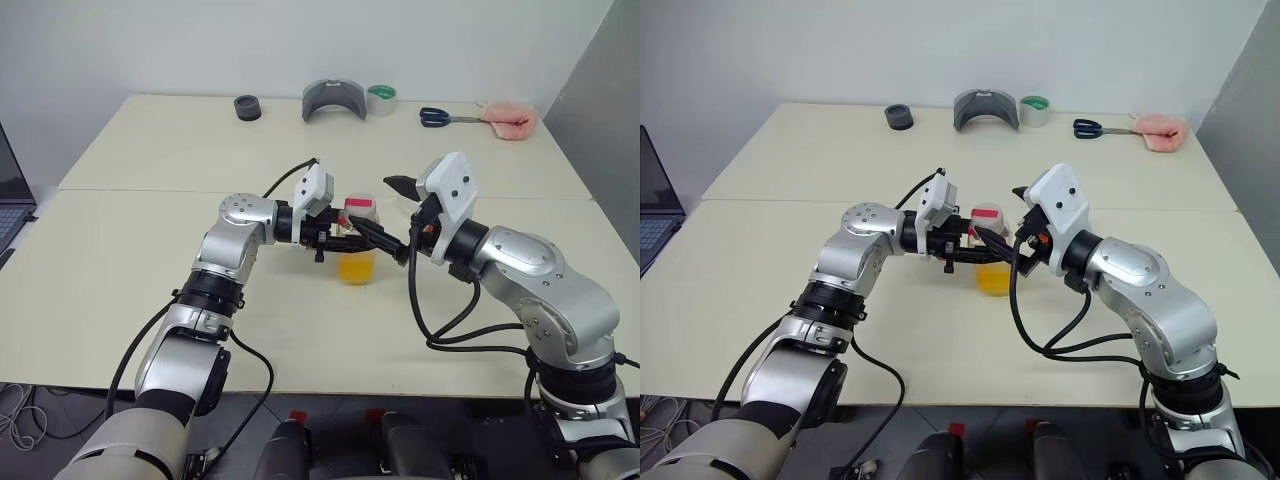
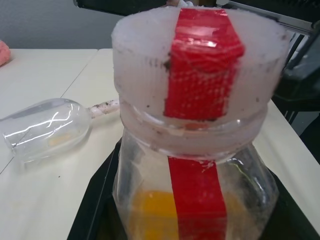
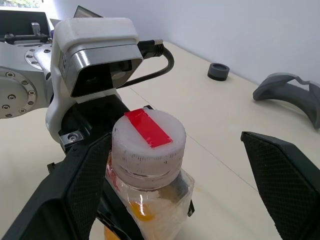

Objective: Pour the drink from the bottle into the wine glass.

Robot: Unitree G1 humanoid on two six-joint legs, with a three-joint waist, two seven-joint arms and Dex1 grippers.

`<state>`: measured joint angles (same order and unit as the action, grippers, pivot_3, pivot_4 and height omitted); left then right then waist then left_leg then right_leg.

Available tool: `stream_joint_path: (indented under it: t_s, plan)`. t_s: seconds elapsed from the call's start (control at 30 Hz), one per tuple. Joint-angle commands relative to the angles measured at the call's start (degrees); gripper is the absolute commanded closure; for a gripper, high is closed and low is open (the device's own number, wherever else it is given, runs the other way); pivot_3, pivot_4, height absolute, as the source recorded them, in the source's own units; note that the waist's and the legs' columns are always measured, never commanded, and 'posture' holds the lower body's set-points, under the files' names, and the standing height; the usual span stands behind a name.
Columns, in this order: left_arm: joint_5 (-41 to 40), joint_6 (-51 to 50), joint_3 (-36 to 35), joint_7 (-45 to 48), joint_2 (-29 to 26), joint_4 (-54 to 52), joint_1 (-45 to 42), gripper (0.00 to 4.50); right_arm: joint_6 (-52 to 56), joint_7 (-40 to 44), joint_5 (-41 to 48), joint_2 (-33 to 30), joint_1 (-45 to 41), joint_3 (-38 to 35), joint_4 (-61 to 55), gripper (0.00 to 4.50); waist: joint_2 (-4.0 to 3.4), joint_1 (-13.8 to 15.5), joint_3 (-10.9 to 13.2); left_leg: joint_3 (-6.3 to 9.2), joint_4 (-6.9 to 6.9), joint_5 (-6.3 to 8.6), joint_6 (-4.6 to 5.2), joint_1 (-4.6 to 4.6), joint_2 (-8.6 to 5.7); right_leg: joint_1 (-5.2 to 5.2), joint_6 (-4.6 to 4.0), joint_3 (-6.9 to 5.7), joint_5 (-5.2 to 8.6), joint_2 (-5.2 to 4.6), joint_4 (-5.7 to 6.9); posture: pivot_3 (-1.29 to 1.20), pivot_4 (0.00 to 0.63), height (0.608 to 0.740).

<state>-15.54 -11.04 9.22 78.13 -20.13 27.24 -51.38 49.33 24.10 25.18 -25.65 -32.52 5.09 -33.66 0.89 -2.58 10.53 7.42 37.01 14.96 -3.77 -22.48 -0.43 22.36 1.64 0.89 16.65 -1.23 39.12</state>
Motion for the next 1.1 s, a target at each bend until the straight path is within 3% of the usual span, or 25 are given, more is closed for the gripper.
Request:
stream_joint_path:
  t_s: [0.03,0.93,1.03,1.1]
  plan:
    - [-0.7,1.0,-1.0,0.2,-0.4,-1.6,-0.7,2.7,-0.2,-0.2,0.5,-0.6,-0.1,-2.1,-2.2,0.13,0.0,0.0,0.0,0.0,0.0,0.0,0.0,0.0,0.0,0.0,0.0,0.0,0.0,0.0,0.0,0.0,0.15,0.74]
    - [-0.4,1.8,-0.9,-0.2,0.0,-1.5,-0.4,2.7,1.7,3.0,5.9,1.3,-4.6,-0.4,2.5,0.13,-0.02,-0.1,0.0,-0.01,0.0,0.0,0.0,-0.01,-0.01,0.0,0.0,0.0,0.0,-0.01,0.0,0.0,0.15,0.74]
    - [-0.4,1.9,-0.9,-0.2,0.0,-1.6,-0.3,2.7,1.8,3.8,6.1,1.3,-4.9,-0.2,2.9,0.7,-0.02,-0.2,0.0,0.0,0.0,0.0,0.0,0.0,0.0,0.0,0.0,-0.01,0.0,0.0,0.0,0.0,0.15,0.74]
    - [-0.4,2.1,-0.8,-0.2,0.0,-1.5,-0.2,2.7,1.8,3.9,6.0,1.5,-5.1,-0.1,3.0,1.36,-0.02,-0.3,0.0,0.0,0.0,0.0,0.0,0.0,0.0,0.0,0.0,0.0,0.0,0.0,0.0,0.0,0.15,0.74]
